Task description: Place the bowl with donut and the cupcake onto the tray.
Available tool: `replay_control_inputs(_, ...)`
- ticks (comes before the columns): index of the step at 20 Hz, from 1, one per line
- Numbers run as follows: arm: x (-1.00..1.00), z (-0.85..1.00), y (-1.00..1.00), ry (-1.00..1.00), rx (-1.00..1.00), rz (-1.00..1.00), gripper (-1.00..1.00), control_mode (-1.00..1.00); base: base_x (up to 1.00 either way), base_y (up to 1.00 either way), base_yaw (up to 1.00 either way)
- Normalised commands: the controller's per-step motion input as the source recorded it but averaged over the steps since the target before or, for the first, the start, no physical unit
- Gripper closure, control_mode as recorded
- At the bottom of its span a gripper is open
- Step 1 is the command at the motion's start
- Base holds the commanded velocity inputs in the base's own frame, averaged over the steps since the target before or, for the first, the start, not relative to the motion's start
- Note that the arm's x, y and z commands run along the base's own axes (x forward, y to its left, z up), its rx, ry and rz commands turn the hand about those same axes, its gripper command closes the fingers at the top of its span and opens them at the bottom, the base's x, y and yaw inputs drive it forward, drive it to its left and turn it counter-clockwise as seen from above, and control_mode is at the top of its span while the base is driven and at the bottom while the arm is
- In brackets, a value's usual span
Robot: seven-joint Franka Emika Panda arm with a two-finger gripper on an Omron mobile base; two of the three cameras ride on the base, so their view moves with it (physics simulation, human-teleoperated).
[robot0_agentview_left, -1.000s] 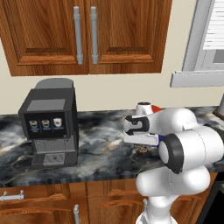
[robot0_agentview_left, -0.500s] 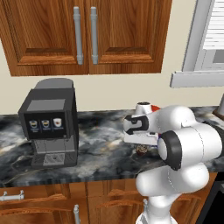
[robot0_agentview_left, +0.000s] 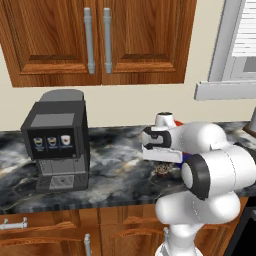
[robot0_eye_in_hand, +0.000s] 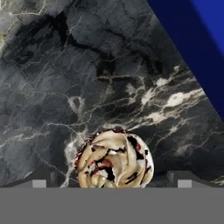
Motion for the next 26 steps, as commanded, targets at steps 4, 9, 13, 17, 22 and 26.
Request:
replay_control_inputs(4, 0.00, -0.34, 0.00, 0.00, 0.00, 0.00, -1.00, -1.00, 0.00, 0.00, 0.00)
replay_control_inputs(9, 0.00, -0.25, 0.00, 0.00, 0.00, 0.00, -1.00, -1.00, 0.00, 0.00, 0.00)
replay_control_inputs(13, 0.00, -0.07, 0.00, 0.00, 0.00, 0.00, -1.00, -1.00, 0.00, 0.00, 0.00)
replay_control_inputs(17, 0.00, -0.01, 0.00, 0.00, 0.00, 0.00, 1.00, -1.00, 0.00, 0.00, 0.00)
replay_control_inputs(22, 0.00, 0.00, 0.00, 0.00, 0.00, 0.00, 1.00, -1.00, 0.00, 0.00, 0.00)
replay_control_inputs(26, -0.03, 0.09, -0.07, 0.00, 0.00, 0.00, 1.00, -1.00, 0.00, 0.00, 0.00)
